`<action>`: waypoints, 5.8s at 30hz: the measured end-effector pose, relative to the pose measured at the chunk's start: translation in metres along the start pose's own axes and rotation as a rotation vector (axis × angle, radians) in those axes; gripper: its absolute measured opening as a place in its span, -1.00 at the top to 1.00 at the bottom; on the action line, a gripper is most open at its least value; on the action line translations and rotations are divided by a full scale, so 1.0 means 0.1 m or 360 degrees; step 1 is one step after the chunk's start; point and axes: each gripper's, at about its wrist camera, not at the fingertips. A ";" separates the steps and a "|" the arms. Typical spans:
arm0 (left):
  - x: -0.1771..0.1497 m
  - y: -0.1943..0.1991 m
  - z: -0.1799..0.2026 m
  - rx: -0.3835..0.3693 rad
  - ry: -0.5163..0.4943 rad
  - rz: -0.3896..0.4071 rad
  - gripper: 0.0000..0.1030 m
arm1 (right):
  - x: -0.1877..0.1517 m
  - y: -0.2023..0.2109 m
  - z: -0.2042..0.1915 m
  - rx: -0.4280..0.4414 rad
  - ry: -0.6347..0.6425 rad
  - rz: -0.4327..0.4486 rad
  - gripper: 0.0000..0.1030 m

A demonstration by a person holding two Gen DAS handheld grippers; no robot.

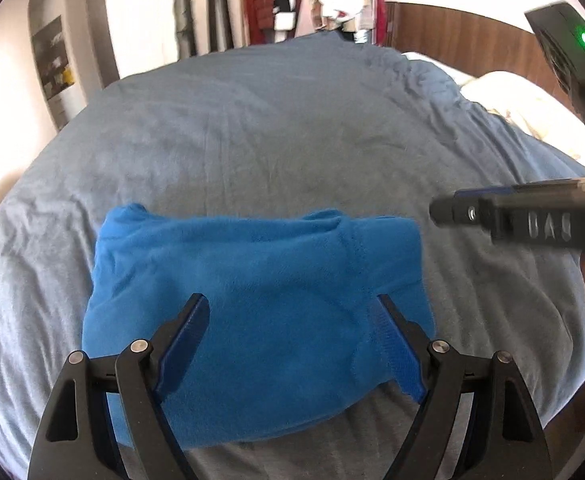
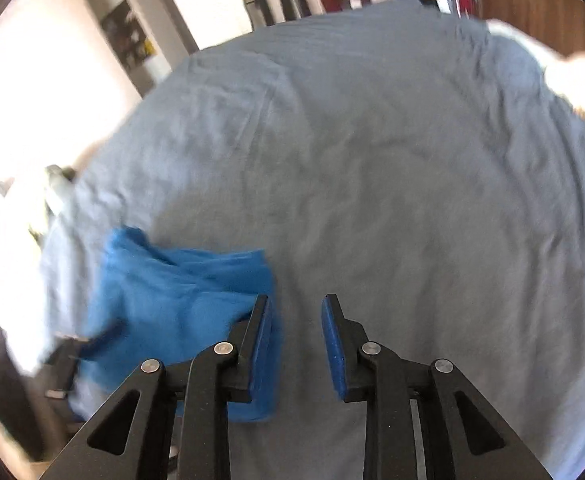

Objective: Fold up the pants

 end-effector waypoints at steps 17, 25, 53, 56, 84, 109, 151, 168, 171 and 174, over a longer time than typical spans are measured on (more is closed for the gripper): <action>-0.14 -0.12 0.35 -0.0049 -0.0082 -0.0167 0.80 | 0.07 -0.21 -0.27 0.0411 0.1340 -0.0095 0.59; -0.15 -0.22 0.36 -0.0023 -0.0113 -0.0175 0.80 | 0.12 -0.23 -0.34 0.0568 0.1462 0.0084 0.63; 0.02 0.20 -0.58 0.0179 0.0170 0.0127 0.46 | 0.22 -0.07 -0.58 0.0533 0.0481 0.0137 0.71; 0.03 0.10 -0.77 0.0232 0.0225 0.0088 0.46 | 0.20 -0.34 -0.52 0.0359 0.0382 0.0017 0.71; -0.45 0.99 -1.28 0.0085 0.0228 0.0274 -0.09 | -0.64 0.61 -0.83 -0.0149 -0.0464 0.0389 -0.13; -0.34 0.51 -1.59 -0.0158 0.0622 0.0020 -0.24 | -1.12 -0.40 -0.88 0.0324 -0.1452 0.0403 -0.22; 0.06 -0.50 -1.63 -0.0373 0.0735 -0.0268 0.18 | -0.78 -0.95 -0.76 0.0289 -0.1413 0.0281 -0.32; 0.46 -0.04 -1.36 -0.0348 0.0509 -0.0101 0.41 | -0.42 -0.50 -0.61 0.0351 -0.1297 0.0135 0.05; 0.52 0.00 -1.31 -0.0352 0.0489 -0.0087 0.41 | -0.40 -0.47 -0.56 0.0375 -0.1328 0.0121 0.08; 0.54 0.05 -1.33 -0.0377 0.0500 -0.0071 0.41 | -0.38 -0.41 -0.55 0.0367 -0.1302 0.0134 0.10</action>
Point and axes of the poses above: each gripper's, at about its wrist camera, not at the fingertips, and y roughly against the way its jaws point, z to its right, x to its top, and after that the axes turned 13 degrees about y, right-handed
